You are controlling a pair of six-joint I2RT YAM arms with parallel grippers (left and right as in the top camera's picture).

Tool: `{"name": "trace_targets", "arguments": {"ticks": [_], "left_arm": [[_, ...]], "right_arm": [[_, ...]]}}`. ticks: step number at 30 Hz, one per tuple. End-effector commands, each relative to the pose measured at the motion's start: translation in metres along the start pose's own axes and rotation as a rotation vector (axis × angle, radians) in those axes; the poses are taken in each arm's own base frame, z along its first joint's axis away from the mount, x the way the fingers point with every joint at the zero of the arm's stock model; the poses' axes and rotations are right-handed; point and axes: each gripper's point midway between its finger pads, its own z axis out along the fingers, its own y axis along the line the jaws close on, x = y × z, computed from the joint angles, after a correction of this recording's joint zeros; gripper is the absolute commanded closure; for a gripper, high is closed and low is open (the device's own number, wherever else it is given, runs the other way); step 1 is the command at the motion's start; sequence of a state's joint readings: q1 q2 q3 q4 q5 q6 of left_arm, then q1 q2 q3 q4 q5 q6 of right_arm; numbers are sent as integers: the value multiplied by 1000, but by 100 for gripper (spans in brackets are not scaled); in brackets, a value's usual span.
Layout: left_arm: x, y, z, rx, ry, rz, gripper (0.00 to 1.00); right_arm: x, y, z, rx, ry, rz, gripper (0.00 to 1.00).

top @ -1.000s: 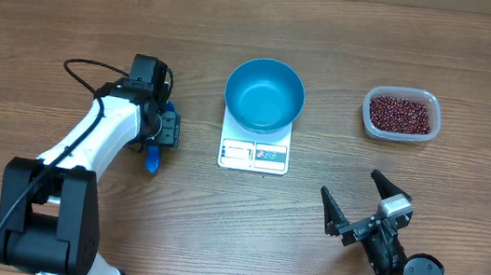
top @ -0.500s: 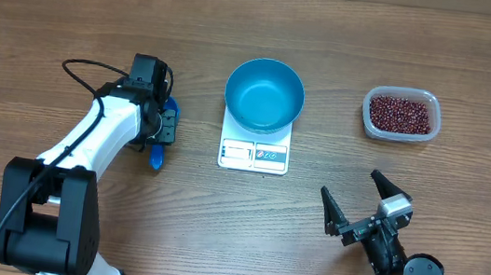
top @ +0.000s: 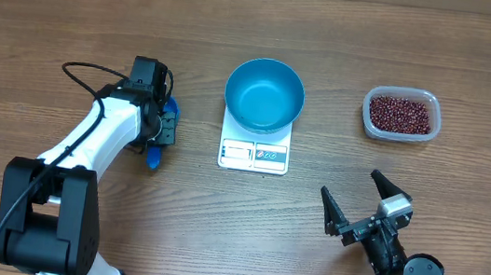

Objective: Scoop item into bowl and weigh 150g on scale
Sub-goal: 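Grasp the blue scoop handle with the left gripper and lift it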

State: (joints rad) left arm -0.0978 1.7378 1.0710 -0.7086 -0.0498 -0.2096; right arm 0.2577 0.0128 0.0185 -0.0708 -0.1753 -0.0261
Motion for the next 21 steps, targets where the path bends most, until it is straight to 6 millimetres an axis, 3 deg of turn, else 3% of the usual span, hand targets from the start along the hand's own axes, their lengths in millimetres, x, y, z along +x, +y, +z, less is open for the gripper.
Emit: {"name": "trace_targets", "arguments": {"ticks": [1, 13, 18, 21], "left_arm": [[5, 2, 7, -13, 17, -18, 81], [3, -9, 5, 48, 21, -68, 96], [-4, -14, -7, 72, 28, -121, 96], [-13, -15, -28, 68, 42, -174, 96]], "right_arm": [[2, 0, 0, 4, -4, -6, 0], [2, 0, 0, 4, -4, -6, 0], [2, 0, 0, 4, -4, -6, 0], [2, 0, 0, 4, -4, -6, 0]]}}
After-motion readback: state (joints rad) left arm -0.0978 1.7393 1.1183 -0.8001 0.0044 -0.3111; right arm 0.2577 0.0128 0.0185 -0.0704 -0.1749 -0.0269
